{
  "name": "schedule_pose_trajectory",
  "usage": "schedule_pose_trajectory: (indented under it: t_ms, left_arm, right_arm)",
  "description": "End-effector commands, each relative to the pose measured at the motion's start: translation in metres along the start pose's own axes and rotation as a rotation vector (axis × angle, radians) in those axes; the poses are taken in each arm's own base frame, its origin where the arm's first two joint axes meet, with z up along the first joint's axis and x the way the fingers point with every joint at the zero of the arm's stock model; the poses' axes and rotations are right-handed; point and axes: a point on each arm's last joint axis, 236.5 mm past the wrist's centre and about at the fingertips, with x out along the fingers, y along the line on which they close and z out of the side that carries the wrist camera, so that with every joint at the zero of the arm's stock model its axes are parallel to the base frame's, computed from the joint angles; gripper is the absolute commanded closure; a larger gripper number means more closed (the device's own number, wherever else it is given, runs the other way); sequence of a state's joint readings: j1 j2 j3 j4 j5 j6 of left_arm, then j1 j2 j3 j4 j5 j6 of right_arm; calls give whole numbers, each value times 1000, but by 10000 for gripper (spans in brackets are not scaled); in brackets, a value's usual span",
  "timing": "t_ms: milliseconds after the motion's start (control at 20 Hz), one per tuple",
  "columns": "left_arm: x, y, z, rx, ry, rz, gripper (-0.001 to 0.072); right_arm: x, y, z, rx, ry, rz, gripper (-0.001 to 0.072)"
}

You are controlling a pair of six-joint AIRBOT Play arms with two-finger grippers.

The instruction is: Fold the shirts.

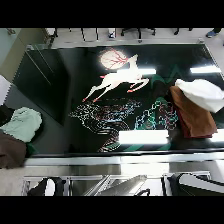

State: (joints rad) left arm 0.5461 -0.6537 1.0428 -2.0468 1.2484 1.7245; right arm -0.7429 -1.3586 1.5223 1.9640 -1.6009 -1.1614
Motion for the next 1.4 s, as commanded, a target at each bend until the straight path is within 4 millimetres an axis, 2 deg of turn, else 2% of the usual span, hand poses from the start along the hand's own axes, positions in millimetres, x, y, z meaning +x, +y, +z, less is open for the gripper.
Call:
schedule_pose_trajectory:
  t_ms: [0,50,100,150,200,300,350,400,450,500,600,650,750,850,950,1050,1100,1200,1350]
  left_arm:
    - [0,-1,-5,-1,19,-2,689]
    - [0,0,-4,-1,18,-2,689]
    - [0,0,-5,0,19,0,689]
    - [0,0,-5,0,19,0,689]
    - [0,0,-5,0,19,-1,689]
    - [0,0,-4,0,16,0,689]
    - [0,0,-2,-1,9,0,689]
    - [0,-2,-1,-3,5,-8,689]
    - [0,-8,-1,-13,3,-36,689]
    - [-1,-18,1,-10,-3,-78,689]
    - [-1,-47,4,25,-10,-193,689]
    - [3,-62,-1,35,33,-249,689]
    - [17,-102,-30,99,194,-372,689]
    - [34,-153,-75,184,353,-511,690]
    - [48,-205,-135,284,476,-615,690]
    - [56,-237,-199,334,581,-656,690]
    - [60,-245,-224,342,623,-660,690]
    - [67,-251,-259,364,696,-654,690]
    - [72,-255,-275,373,739,-646,690]
  right_arm:
    - [31,-65,-39,105,98,-185,683]
    - [40,-80,-46,117,128,-228,678]
    - [46,-91,-50,109,147,-263,500]
    - [49,-98,-49,99,153,-288,171]
    - [51,-98,-47,66,156,-287,0]
    - [48,-96,-43,50,147,-283,3]
    - [45,-87,-41,45,136,-254,4]
    - [41,-69,-39,29,130,-191,13]
    - [35,-43,-39,-10,134,-98,180]
    - [27,-10,-43,-57,143,19,447]
    - [12,57,-56,-171,138,237,686]
    - [9,80,-66,-239,121,292,691]
    - [15,114,-100,-435,100,302,691]
    - [28,137,-162,-677,117,281,691]
    - [53,136,-233,-903,110,234,691]
    - [86,111,-297,-1035,116,198,692]
    - [99,97,-321,-1073,127,203,691]
    - [114,85,-351,-1109,138,244,691]
    - [119,75,-370,-1119,201,242,691]
